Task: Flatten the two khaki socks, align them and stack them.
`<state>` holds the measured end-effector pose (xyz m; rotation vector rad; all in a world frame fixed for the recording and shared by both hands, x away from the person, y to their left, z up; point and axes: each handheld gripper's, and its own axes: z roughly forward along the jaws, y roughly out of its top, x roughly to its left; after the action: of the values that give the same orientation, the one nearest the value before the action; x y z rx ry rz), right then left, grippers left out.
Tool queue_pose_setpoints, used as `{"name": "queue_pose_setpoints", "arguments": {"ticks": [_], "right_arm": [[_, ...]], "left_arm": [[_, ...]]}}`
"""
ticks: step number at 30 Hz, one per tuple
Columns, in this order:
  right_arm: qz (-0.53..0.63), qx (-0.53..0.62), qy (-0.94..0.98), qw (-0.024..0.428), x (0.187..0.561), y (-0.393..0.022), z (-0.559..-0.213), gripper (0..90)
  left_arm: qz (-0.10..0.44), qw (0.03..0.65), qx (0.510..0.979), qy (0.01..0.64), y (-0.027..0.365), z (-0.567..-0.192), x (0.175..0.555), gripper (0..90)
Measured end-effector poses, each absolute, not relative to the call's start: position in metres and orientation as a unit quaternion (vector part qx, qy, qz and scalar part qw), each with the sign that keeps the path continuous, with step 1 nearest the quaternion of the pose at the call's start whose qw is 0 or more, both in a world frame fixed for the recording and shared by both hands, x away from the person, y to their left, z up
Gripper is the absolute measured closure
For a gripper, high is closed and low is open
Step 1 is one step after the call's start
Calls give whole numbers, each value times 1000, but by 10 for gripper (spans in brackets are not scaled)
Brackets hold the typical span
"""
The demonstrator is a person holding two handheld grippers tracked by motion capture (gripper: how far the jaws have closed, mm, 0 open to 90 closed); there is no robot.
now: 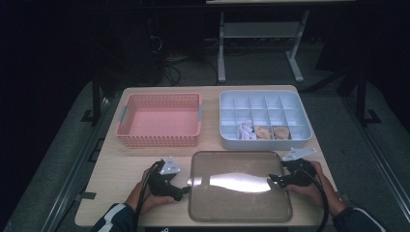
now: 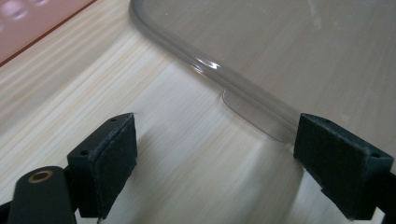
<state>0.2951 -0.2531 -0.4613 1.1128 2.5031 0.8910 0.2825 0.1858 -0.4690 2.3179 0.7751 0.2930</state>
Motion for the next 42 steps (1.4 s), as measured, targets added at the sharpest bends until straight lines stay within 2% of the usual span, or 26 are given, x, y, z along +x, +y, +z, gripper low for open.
{"name": "queue_pose_setpoints", "arguments": {"ticks": [11, 15, 18, 21, 26, 31, 38, 42], "right_arm": [[304, 366, 870, 130, 301, -221, -460, 267], [315, 363, 867, 132, 301, -220, -462, 267], [322, 367, 863, 130, 301, -222, -464, 263], [324, 369, 862, 127, 300, -223, -464, 263], [331, 367, 859, 131, 300, -224, -466, 264], [333, 371, 857, 130, 299, -224, -466, 263], [336, 372, 856, 128, 300, -224, -467, 261], [338, 376, 853, 126, 300, -225, -467, 259]], "left_arm": [[116, 311, 880, 341, 211, -465, 279, 138], [62, 342, 863, 366, 214, -461, 274, 204], [22, 362, 851, 379, 211, -460, 268, 210], [-27, 386, 828, 405, 208, -460, 266, 219], [-75, 421, 767, 479, 208, -464, 271, 220], [-78, 452, 707, 538, 210, -468, 276, 218], [-101, 472, 678, 554, 208, -471, 276, 189], [-125, 492, 637, 580, 213, -476, 276, 189]]}}
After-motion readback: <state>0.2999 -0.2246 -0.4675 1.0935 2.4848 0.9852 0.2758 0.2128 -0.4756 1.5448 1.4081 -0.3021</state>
